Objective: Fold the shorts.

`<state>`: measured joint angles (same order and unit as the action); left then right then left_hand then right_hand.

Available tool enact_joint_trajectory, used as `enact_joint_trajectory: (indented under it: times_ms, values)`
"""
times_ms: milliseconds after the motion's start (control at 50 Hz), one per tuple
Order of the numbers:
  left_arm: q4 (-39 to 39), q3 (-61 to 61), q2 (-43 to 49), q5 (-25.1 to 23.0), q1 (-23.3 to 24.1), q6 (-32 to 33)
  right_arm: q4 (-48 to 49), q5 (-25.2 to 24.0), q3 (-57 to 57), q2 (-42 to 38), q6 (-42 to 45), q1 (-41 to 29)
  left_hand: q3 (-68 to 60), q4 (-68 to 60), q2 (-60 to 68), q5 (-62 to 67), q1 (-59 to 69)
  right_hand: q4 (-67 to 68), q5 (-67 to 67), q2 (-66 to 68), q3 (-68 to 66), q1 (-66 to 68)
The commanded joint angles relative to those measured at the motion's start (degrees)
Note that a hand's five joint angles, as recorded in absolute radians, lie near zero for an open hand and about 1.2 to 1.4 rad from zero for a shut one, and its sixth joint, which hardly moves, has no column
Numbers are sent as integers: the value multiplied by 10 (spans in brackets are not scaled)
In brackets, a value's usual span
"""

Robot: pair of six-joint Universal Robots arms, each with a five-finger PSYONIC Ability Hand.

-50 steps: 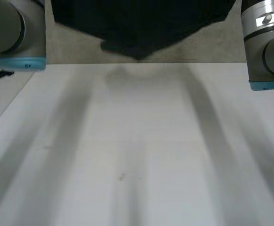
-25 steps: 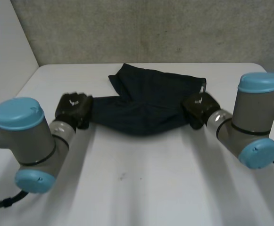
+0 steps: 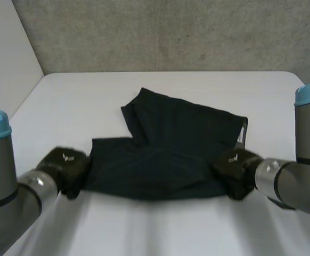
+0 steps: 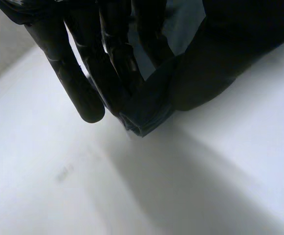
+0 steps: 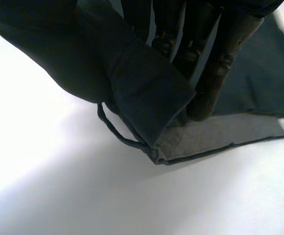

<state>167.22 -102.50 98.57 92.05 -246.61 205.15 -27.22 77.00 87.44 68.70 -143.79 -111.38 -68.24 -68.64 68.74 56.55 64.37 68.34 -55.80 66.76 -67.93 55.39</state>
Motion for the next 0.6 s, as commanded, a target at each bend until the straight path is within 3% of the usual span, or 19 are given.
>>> enact_joint_trajectory:
  times_ms: [20,140,200,220,240,360,460,600]
  values:
    - [-49,-59,-16,-42,6,12,-79,-7,58,15,87,3,-118,-114,113,135,156,117,-142,132,-121,246]
    - [-49,-66,-17,-62,12,15,-79,-7,91,26,108,25,-113,-109,108,130,152,117,-142,132,-121,246]
    - [-40,-49,-21,-61,10,18,-78,-6,95,32,109,36,276,280,-281,-259,-237,117,-142,132,-121,246]
    - [-33,-29,-25,-61,9,18,-76,-6,94,36,109,42,457,461,-462,-440,-419,117,-142,132,-121,246]
    - [-27,-18,-25,-62,8,18,-73,-7,93,38,108,46,484,488,-489,-467,-445,117,-142,132,-121,246]
    - [57,62,-12,-66,-4,14,-43,-26,96,42,108,58,523,527,-528,-506,-484,117,-142,132,-121,246]
    - [136,150,93,-98,-3,10,-23,-48,108,42,106,60,520,524,-525,-503,-481,117,-142,132,-121,246]
    - [119,306,241,-130,-5,-46,1,-54,116,42,99,59,500,504,-505,-483,-461,117,-142,132,-121,246]
